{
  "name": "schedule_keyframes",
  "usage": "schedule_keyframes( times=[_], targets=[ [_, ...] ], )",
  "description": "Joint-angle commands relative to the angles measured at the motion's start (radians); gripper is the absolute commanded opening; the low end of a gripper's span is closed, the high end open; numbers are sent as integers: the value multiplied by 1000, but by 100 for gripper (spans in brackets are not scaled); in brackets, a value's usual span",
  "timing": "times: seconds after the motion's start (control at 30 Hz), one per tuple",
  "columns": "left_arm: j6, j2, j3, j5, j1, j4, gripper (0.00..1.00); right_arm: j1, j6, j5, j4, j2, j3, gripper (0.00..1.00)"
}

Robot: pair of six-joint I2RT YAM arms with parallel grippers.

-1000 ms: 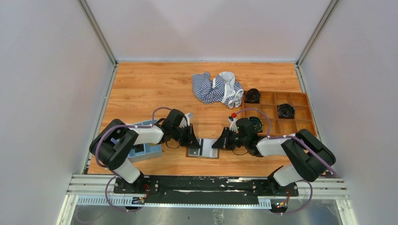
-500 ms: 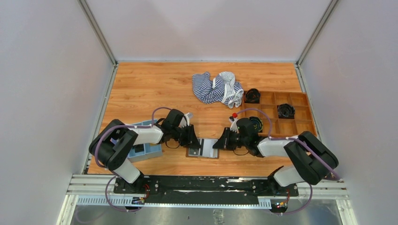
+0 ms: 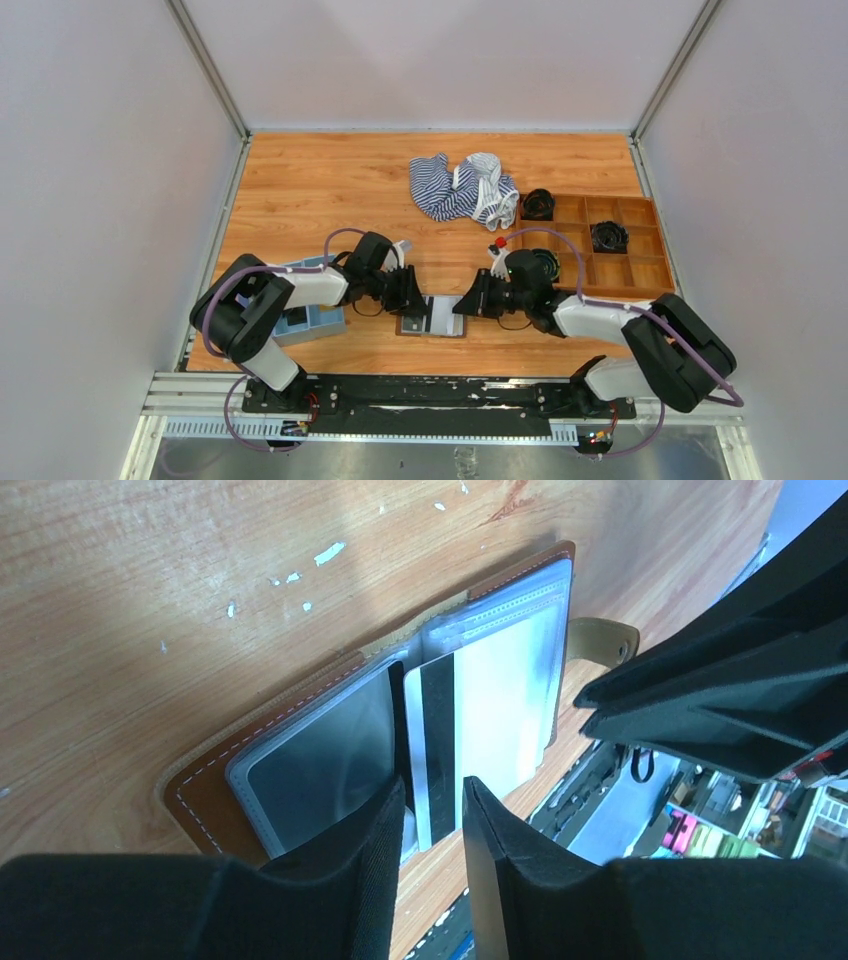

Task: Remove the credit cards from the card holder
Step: Remove the credit card from the card holder.

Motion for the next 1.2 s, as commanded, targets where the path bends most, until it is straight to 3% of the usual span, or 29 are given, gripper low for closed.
schedule_keyframes(
  times=[0.0, 0.33, 0.7, 0.8, 0.93, 1.17],
  targets=[
    [18, 29, 10, -7, 7, -38, 36, 50, -27, -30, 4, 29, 48, 20],
    [17, 24, 7, 6, 7, -38, 41, 69, -5, 12, 21, 140, 49, 20],
    [17, 40, 4, 20, 7, -27, 37, 70, 36, -31, 144, 263, 38, 20],
    [16, 41, 8, 21, 7, -27, 28, 71, 41, -32, 155, 279, 35, 20],
    [14, 46, 6, 15, 9, -27, 2, 70, 40, -19, 148, 273, 26, 20],
    [-2, 4, -22, 14, 21, -28, 0, 66, 25, 15, 109, 261, 6, 19]
  ],
)
